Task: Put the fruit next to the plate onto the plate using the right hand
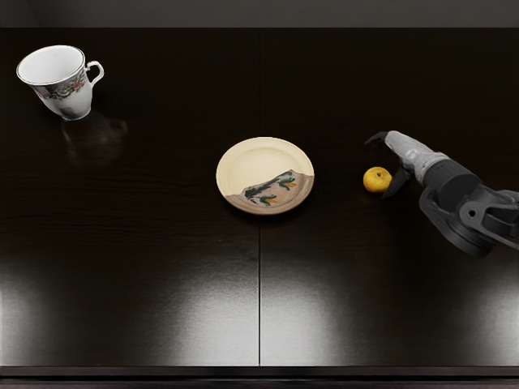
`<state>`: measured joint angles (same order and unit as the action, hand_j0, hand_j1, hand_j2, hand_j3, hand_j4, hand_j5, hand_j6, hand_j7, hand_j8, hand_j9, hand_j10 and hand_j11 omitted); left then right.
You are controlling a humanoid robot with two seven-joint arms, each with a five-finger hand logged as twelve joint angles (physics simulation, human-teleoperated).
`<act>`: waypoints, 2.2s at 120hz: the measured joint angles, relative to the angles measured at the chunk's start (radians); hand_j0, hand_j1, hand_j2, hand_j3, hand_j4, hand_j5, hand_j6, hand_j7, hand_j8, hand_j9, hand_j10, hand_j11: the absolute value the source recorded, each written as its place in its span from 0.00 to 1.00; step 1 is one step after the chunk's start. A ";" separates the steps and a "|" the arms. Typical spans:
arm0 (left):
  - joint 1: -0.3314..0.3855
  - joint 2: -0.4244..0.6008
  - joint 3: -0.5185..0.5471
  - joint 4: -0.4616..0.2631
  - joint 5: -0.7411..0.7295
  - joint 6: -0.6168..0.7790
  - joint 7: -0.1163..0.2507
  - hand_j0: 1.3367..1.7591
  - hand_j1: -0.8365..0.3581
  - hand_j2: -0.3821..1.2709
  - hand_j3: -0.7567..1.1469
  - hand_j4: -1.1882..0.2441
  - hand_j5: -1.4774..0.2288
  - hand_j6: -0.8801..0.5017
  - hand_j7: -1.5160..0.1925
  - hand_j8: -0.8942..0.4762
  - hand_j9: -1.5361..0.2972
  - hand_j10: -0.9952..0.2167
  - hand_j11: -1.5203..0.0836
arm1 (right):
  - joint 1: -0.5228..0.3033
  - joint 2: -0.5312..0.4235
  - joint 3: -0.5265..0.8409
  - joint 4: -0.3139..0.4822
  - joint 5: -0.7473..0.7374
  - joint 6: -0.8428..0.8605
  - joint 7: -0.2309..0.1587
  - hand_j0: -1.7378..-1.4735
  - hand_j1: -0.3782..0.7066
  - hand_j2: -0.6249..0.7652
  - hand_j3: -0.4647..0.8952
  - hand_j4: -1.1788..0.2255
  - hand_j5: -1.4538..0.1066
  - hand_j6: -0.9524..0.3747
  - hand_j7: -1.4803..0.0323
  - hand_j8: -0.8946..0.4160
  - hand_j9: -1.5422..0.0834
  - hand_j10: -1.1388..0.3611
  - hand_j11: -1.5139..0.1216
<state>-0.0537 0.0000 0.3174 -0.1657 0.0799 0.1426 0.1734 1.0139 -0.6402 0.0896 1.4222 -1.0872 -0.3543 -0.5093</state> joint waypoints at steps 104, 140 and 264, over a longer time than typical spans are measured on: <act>0.000 0.000 0.000 0.000 0.000 0.000 0.000 0.76 0.99 0.23 0.40 0.83 0.87 0.64 0.89 0.65 0.84 0.82 0.95 | 0.015 0.066 -0.021 -0.106 0.078 0.042 0.003 0.30 0.39 0.40 0.34 0.60 0.66 0.47 0.70 0.43 0.69 0.54 0.67; 0.000 0.000 0.000 0.000 0.000 0.000 0.000 0.76 0.99 0.23 0.40 0.83 0.87 0.64 0.89 0.65 0.84 0.82 0.95 | 0.018 0.069 -0.015 -0.114 0.110 0.063 0.004 0.30 0.39 0.40 0.34 0.60 0.66 0.47 0.70 0.43 0.69 0.54 0.66; 0.000 0.000 0.000 0.000 0.000 0.000 0.000 0.76 0.99 0.23 0.40 0.83 0.87 0.64 0.89 0.65 0.84 0.82 0.95 | -0.004 0.094 -0.021 -0.117 0.034 0.001 0.001 0.31 0.56 0.40 0.34 0.49 0.57 0.36 0.59 0.35 0.58 0.45 0.56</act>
<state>-0.0537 0.0000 0.3172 -0.1656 0.0799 0.1427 0.1735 1.0101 -0.5465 0.0689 1.3053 -1.0528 -0.3532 -0.5084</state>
